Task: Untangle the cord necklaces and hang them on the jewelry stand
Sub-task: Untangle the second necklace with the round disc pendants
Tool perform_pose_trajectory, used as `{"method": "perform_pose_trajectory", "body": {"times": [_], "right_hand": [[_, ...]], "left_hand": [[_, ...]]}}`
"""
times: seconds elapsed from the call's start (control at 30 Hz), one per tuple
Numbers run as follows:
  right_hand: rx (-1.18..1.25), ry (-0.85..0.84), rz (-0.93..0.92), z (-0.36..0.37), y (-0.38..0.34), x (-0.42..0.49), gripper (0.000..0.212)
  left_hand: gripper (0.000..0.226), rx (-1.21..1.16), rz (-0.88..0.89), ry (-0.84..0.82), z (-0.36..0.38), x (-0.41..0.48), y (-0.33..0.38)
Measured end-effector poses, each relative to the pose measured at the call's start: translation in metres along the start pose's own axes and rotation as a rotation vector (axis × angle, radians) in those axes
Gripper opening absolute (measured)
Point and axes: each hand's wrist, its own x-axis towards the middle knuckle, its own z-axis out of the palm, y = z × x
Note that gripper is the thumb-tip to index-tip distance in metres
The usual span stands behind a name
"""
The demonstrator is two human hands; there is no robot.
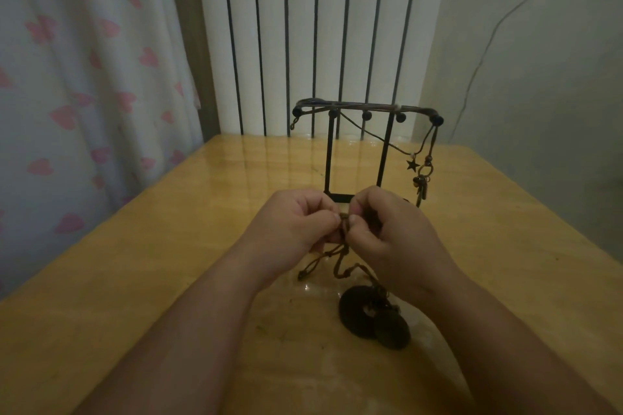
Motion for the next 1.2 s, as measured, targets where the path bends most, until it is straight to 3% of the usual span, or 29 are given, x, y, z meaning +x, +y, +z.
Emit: {"method": "perform_pose_trajectory", "body": {"times": [0.17, 0.47, 0.7, 0.9, 1.0, 1.2], "right_hand": [[-0.016, 0.044, -0.027, -0.0018, -0.0008, -0.0012, 0.002], [-0.161, -0.048, 0.0, -0.0035, -0.0035, 0.0012, 0.017], [0.171, 0.122, 0.061, 0.0048, -0.0043, -0.0018, 0.011], [0.202, 0.131, 0.088, 0.0036, 0.0007, -0.0004, 0.009], [0.08, 0.073, 0.089, 0.0025, 0.0009, -0.0003, 0.012], [0.203, 0.1, 0.157, 0.0004, 0.0009, 0.0004, 0.01]], "left_hand": [[0.018, 0.118, 0.06, 0.055, 0.002, 0.0007, -0.0005], [0.02, 0.158, 0.018, 0.072, 0.0049, 0.0015, -0.0011], [0.033, -0.132, -0.082, 0.071, 0.0035, 0.0023, -0.0023], [0.02, 0.028, -0.046, 0.109, 0.0023, 0.0022, -0.0036], [0.021, 0.1, -0.033, 0.083, 0.0038, 0.0015, -0.003], [0.022, -0.018, -0.1, 0.122, 0.003, 0.0026, -0.0046]]}}
